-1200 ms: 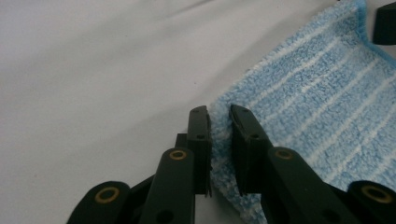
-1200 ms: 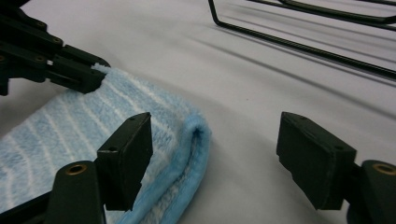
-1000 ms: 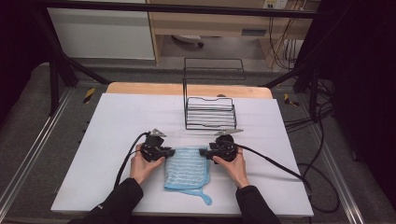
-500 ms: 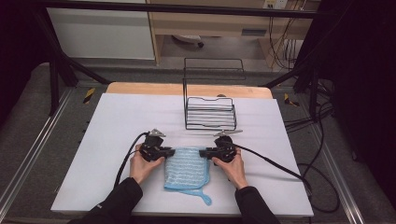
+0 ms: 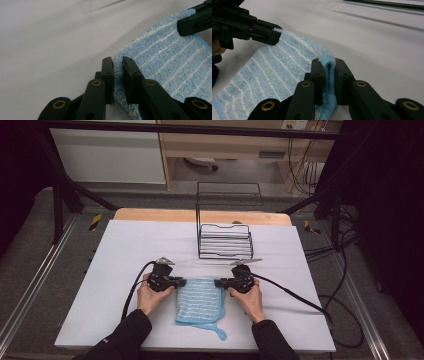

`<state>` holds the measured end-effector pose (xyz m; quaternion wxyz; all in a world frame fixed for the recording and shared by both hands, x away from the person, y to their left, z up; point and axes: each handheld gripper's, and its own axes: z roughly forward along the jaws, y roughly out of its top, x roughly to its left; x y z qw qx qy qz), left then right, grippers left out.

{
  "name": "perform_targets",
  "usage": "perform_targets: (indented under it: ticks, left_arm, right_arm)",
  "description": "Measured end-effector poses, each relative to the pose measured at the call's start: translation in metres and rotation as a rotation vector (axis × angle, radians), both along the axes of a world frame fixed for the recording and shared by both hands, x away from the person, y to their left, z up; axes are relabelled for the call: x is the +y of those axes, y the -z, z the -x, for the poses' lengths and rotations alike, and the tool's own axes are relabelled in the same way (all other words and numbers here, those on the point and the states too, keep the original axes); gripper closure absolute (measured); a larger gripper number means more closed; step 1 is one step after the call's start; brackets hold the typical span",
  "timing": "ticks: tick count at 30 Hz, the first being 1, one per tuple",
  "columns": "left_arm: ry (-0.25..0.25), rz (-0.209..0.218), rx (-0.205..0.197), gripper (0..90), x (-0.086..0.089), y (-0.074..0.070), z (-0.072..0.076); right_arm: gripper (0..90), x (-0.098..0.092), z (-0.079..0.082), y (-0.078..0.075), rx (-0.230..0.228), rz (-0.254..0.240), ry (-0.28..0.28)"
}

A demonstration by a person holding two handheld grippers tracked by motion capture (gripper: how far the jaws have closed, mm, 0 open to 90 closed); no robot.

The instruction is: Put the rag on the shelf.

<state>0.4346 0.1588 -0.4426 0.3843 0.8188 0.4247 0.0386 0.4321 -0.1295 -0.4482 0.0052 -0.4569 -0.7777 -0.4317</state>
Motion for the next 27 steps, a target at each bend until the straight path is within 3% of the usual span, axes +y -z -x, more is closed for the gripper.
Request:
perform_targets:
  ticks: [7,16,27]
  left_arm:
    - [-0.003,0.038,-0.023,79.4,0.005,-0.009,0.004]
    - [-0.012,0.084,-0.102,79.4,0.011,-0.023,0.016]
    - [-0.011,0.130,-0.168,79.5,0.009,-0.039,0.028]
  right_arm:
    - [79.8,-0.003,0.004,-0.008,-0.028,-0.039,-0.006]
    - [80.2,-0.006,0.009,-0.020,-0.070,-0.090,-0.008]
    - [80.4,-0.014,0.015,-0.036,-0.129,-0.126,-0.006]
